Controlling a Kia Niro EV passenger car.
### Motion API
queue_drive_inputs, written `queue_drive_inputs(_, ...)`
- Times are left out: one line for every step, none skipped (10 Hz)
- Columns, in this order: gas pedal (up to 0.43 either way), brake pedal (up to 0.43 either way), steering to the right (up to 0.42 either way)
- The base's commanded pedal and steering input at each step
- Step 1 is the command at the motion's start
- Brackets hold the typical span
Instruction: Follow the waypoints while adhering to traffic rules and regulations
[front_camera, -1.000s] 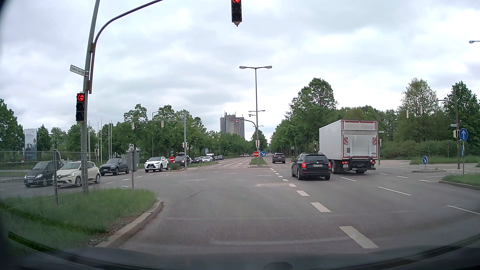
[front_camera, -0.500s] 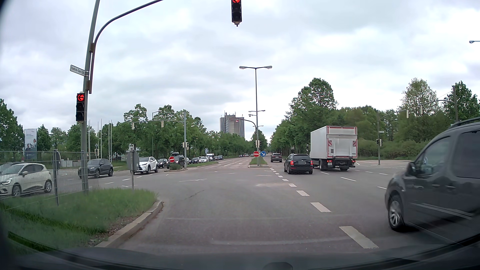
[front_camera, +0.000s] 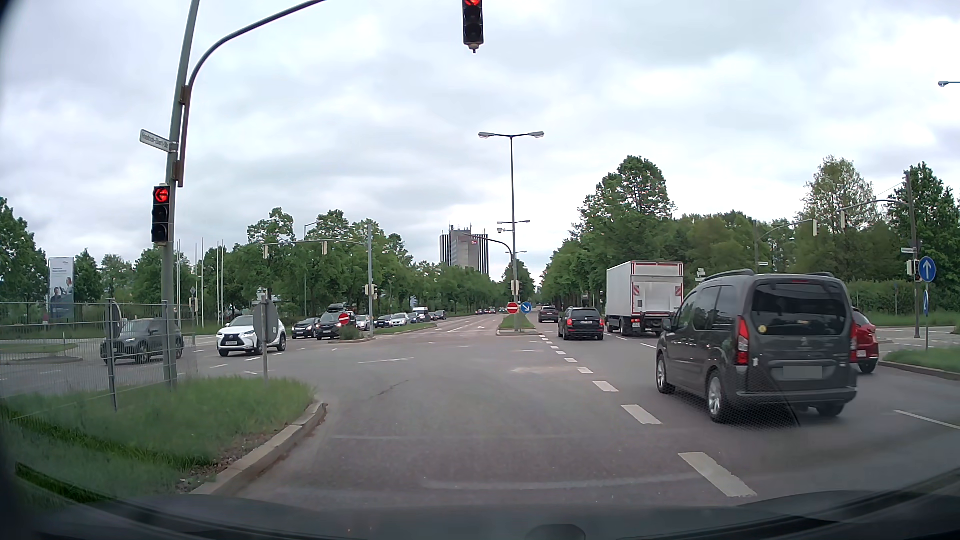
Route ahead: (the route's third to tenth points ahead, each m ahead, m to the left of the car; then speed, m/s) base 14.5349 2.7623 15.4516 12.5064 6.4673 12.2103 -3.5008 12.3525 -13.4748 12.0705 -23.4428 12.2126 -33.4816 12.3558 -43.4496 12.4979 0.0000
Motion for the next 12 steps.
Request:
queue_drive_inputs(0.0, 0.262, -0.003)
queue_drive_inputs(0.0, 0.262, -0.003)
queue_drive_inputs(0.0, 0.262, -0.003)
queue_drive_inputs(0.0, 0.262, -0.003)
queue_drive_inputs(0.0, 0.262, -0.003)
queue_drive_inputs(0.0, 0.262, -0.003)
queue_drive_inputs(0.0, 0.262, -0.003)
queue_drive_inputs(0.0, 0.262, -0.003)
queue_drive_inputs(0.0, 0.262, -0.003)
queue_drive_inputs(0.0, 0.262, -0.003)
queue_drive_inputs(0.0, 0.262, -0.003)
queue_drive_inputs(0.0, 0.262, -0.003)
